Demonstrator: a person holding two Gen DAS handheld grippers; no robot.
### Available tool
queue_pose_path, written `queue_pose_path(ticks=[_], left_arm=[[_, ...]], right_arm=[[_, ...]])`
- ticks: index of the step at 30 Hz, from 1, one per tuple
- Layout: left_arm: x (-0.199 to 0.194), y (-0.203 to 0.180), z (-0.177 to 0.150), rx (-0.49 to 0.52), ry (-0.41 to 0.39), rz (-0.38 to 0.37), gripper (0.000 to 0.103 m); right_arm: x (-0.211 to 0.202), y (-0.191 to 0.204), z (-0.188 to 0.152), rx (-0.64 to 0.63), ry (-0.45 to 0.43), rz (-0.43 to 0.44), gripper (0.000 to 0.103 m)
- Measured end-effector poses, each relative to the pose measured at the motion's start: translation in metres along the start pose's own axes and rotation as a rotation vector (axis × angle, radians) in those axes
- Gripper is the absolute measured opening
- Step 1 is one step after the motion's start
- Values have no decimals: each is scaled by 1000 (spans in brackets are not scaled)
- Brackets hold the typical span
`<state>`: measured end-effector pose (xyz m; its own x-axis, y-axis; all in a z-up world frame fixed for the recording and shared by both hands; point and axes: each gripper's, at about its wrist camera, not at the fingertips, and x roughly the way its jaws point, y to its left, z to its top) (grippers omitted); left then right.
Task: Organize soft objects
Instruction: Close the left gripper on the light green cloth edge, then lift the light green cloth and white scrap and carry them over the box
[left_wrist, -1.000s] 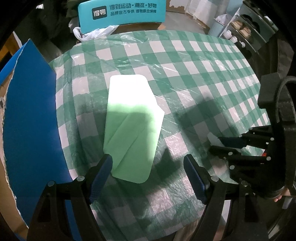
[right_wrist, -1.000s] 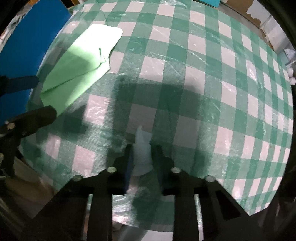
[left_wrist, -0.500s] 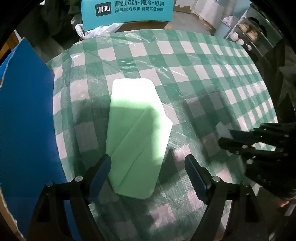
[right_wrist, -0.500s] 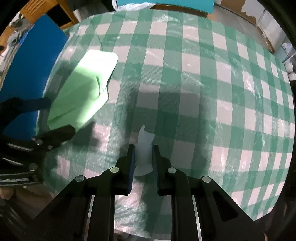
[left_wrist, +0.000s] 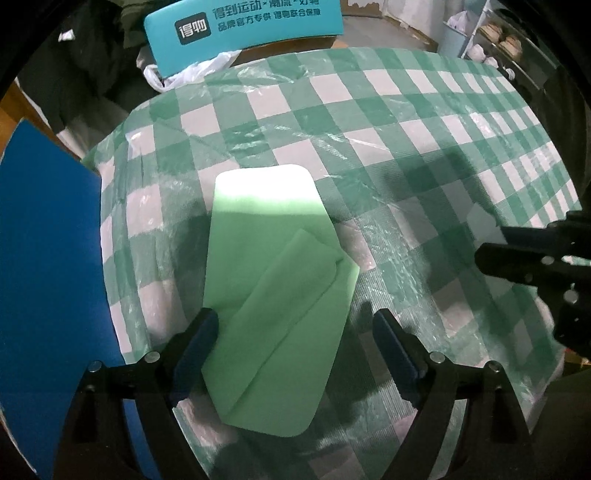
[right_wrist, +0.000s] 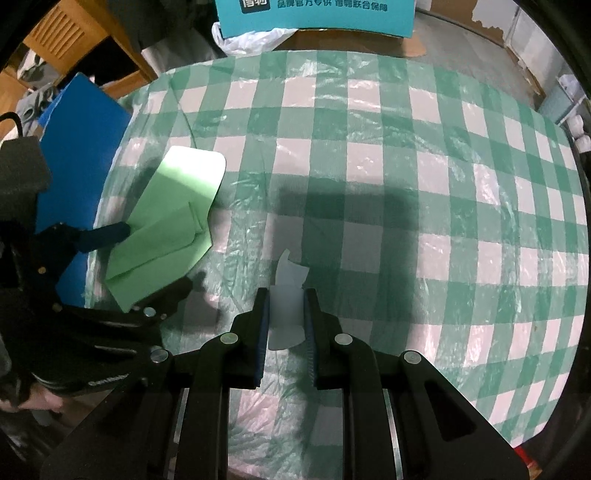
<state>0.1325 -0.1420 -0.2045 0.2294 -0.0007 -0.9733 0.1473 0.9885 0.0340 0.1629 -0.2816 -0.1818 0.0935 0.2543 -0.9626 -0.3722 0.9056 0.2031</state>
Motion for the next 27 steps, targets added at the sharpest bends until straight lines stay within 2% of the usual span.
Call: queue_pose_path(ticks=[5,10,13,15,18,21,27], left_arm=[[0,-5,-1,21,-26,26,86],[0,-9,-4,63,-46,95,71],[-3,-9,-4,58,-65,93,49],[-5,-6,-3,52,-74,95,23],[-4,1,0,33,-77,67,10],[-5,7,2,2,-73,24,5],[-15,20,3,-76,-78,-62,5]], right_arm=[[-6,-7,-3,26,-18,2,16],[-20,-9,-5,34,-41,13,16],[-24,-9,-3,31,-48,19,16],[-26,-11,-4,32,-49,21,16],[-27,-11,-4,32,-48,20,16],[-28,-10,-4,32,-48,18,16],[-30,-6,-2,28,-61,19,16]])
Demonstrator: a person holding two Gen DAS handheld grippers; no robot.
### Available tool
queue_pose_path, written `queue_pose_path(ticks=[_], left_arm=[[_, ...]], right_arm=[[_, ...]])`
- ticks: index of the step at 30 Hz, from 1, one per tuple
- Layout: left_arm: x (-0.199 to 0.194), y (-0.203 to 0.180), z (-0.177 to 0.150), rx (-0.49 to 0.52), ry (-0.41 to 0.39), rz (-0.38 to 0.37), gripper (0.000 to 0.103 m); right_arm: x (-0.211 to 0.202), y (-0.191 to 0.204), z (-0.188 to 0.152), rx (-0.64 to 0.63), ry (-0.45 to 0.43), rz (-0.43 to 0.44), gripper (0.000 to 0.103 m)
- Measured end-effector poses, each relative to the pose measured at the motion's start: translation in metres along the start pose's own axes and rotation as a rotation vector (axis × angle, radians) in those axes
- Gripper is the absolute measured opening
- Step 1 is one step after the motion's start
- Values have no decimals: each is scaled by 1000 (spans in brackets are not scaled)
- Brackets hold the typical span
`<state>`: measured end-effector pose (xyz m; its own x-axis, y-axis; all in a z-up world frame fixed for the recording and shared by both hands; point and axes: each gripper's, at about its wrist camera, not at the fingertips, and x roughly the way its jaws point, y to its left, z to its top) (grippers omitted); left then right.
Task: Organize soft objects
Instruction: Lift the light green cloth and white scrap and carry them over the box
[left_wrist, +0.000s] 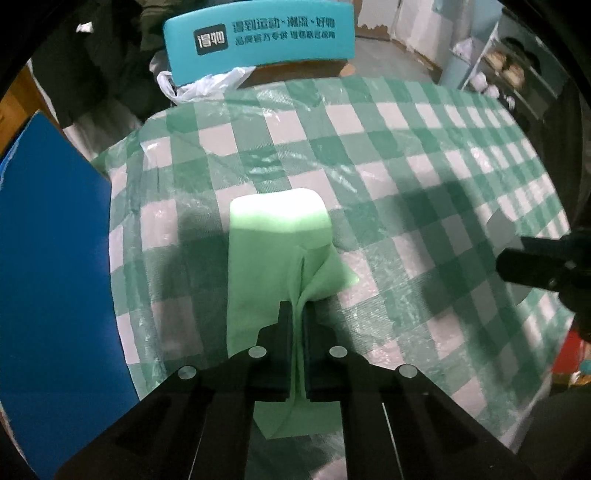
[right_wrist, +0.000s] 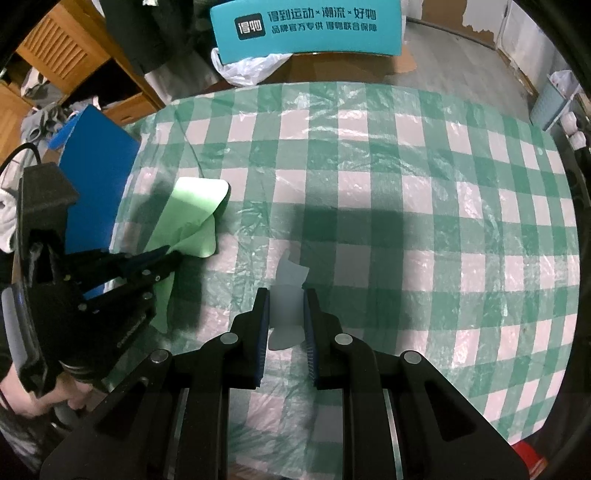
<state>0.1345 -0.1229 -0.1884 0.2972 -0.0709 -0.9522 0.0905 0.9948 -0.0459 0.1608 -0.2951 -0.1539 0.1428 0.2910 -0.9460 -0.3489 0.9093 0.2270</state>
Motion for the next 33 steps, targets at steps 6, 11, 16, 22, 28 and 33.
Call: queue_pose_path(ticks=[6,11,16,22,28,33], left_arm=[[-26,0,7,-9,-72,-12,4],[-47,-3,11,3,-124,-28,4],[-63,-4,11,1,-151,-43,4],[-79,2,8,-6,-175,-42,4],[-96,10,5,-24,-197,-44,4],[-108,14,2,-25,-217,-48,4]], right_arm=[[-9,4,2,-11,-21,-11,16],[-17,10,4,-22,-36,-16,16],[-28,16,6,-34,-60,-20,16],[-43,27,6,-54,-93,-16,16],[-53,39,5,-86,-112,-15,16],[-60,51,5,-107,-131,-9,16]])
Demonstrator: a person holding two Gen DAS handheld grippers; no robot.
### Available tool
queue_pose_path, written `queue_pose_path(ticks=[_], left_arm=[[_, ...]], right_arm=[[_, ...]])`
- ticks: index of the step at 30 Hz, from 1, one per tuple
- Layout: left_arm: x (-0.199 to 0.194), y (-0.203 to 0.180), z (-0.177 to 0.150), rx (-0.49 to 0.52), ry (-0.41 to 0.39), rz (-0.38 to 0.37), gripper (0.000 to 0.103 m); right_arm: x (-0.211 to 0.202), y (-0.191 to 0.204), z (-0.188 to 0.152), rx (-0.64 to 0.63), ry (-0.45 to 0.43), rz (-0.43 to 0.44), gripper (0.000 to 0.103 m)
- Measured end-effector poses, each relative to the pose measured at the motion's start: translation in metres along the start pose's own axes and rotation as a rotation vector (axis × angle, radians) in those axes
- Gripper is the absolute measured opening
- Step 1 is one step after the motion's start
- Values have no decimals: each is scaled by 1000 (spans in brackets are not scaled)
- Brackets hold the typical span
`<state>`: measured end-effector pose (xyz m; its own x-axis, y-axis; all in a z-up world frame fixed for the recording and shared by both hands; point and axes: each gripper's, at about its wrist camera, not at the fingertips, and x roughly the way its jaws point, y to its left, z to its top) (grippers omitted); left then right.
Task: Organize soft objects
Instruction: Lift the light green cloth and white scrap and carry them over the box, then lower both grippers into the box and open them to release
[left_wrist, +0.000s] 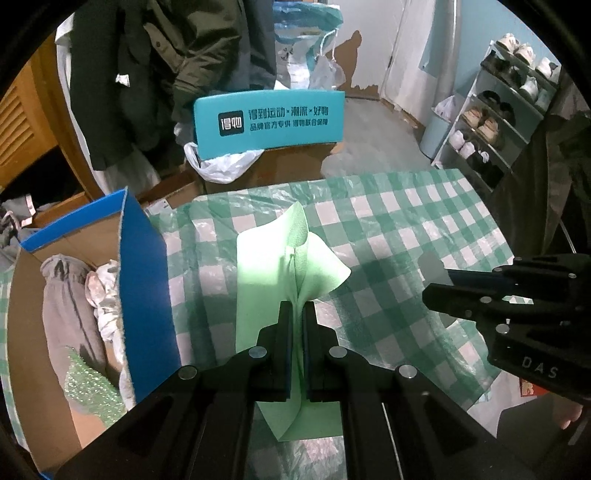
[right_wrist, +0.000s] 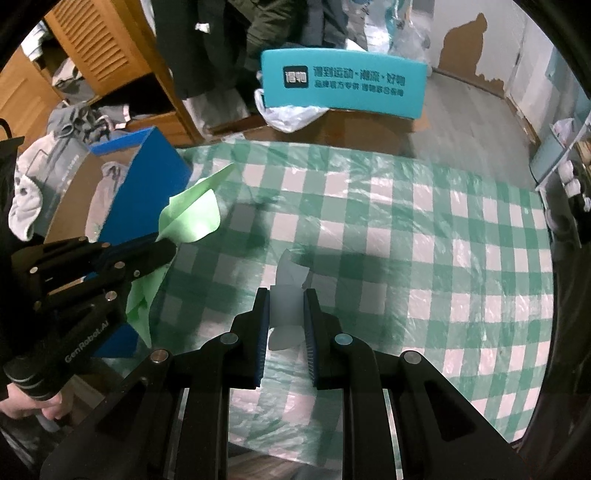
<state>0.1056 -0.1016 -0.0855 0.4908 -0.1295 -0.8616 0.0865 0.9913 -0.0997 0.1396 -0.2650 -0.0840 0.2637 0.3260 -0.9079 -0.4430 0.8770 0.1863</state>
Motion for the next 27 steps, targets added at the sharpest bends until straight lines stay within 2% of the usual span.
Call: queue_pose_path(ticks=[8,27], left_arm=[[-20,12,-5,-18,-15,-12,4],[-75,62,-17,-75,-91,19,4]], right_arm=[[-10,17,6,-20,-32,19,16],[-28,85,25,-135,-78,71,16]])
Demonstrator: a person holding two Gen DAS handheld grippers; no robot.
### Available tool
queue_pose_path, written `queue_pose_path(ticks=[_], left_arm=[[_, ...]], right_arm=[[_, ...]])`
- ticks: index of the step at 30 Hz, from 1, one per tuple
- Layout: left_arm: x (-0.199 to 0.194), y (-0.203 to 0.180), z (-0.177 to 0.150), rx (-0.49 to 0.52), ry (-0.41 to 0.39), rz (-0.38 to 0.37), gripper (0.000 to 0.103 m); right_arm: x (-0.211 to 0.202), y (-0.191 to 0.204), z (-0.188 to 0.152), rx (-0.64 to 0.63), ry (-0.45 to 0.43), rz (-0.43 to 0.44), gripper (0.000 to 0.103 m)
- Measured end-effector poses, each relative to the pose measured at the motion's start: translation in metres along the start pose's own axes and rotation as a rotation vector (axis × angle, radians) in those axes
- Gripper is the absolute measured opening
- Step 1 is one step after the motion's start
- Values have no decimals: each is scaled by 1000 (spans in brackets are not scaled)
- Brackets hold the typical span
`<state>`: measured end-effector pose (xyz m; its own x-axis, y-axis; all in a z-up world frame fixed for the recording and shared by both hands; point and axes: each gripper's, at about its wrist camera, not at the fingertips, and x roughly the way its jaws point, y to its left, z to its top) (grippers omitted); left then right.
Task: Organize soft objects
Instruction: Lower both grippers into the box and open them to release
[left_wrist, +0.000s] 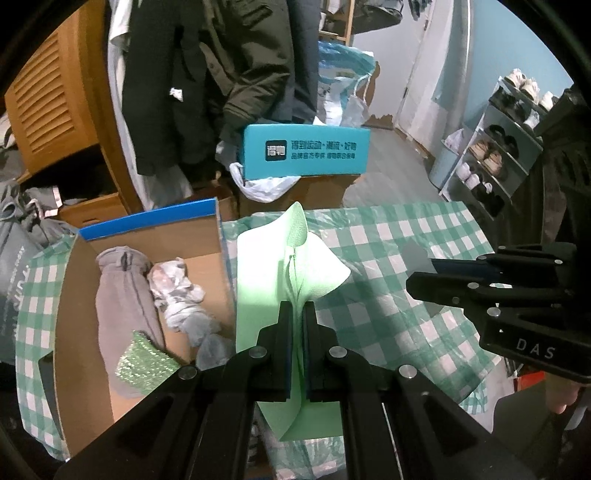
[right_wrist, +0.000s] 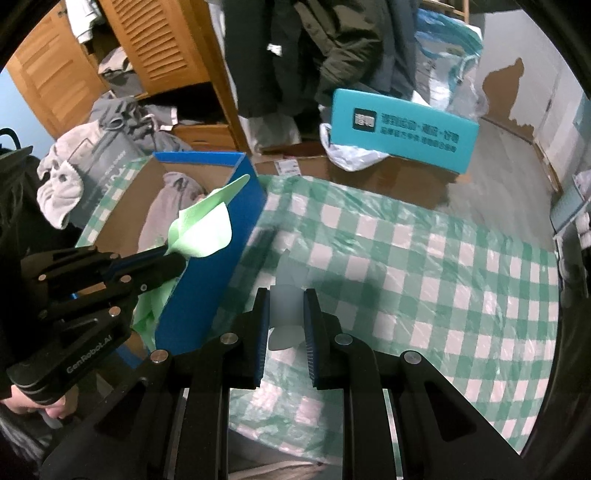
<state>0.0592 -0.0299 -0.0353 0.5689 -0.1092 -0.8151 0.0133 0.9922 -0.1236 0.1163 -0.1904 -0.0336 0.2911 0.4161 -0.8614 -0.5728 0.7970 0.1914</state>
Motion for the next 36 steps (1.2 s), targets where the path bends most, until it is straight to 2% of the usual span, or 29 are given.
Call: queue_pose_path(ticks=[24,36], left_arm=[[-23,80,-16,-129,-21,50,5],[-20,117,-28,-183,-10,94,5]], right_arm=[[33,80,38,-95,30,49,16],[61,117,46,-147,86,75,16]])
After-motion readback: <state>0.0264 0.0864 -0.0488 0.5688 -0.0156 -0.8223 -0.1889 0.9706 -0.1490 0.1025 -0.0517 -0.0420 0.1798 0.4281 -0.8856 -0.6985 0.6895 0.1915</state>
